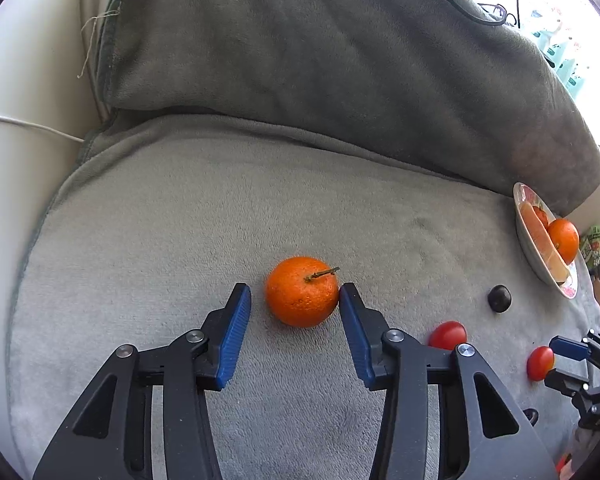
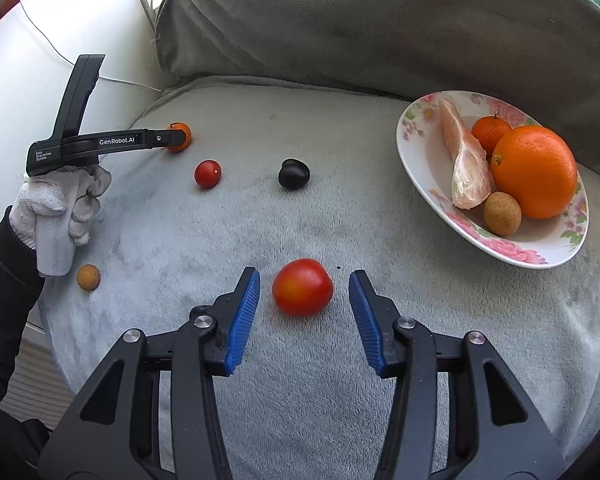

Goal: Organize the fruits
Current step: 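Close the left tool on another tangerine while the right tool closes on a red tomato, then lift the tangerine and tomato with both tools and carry them over the plate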

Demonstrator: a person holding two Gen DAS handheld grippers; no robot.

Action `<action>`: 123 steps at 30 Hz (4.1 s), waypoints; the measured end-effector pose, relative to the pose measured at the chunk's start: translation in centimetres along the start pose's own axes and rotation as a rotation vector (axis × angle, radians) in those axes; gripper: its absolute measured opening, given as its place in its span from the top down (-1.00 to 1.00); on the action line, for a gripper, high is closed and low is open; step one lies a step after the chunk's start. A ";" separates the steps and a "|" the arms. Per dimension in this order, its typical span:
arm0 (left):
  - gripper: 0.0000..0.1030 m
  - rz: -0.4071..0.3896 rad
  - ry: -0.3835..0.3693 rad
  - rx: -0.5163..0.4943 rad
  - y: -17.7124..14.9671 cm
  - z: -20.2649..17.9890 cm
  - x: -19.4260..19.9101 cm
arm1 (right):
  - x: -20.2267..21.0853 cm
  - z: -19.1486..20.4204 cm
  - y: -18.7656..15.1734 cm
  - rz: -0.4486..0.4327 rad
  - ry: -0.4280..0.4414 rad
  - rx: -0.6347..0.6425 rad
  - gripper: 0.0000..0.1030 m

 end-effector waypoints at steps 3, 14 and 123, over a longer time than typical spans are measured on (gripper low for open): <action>0.18 0.001 -0.008 0.002 0.1 0.0 -0.2 | -0.3 0.1 0.0 0.010 -0.001 0.003 0.09; 0.30 0.003 -0.016 -0.001 0.3 -0.5 -0.8 | -1.0 0.4 0.1 0.033 0.007 0.006 0.30; 0.32 0.045 -0.300 -0.306 4.3 -24.0 -2.0 | 6.6 -17.4 8.1 -0.210 -0.144 -0.214 0.31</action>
Point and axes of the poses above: each gripper's, at about its wrist camera, not at the fingertips, and x roughly against the way its jaws point, z to its left, y to its top, the point moved 5 cm from there along -x, roughly the way its jaws point, and after that the axes turned 8 degrees about z, right-handed, at the moved point
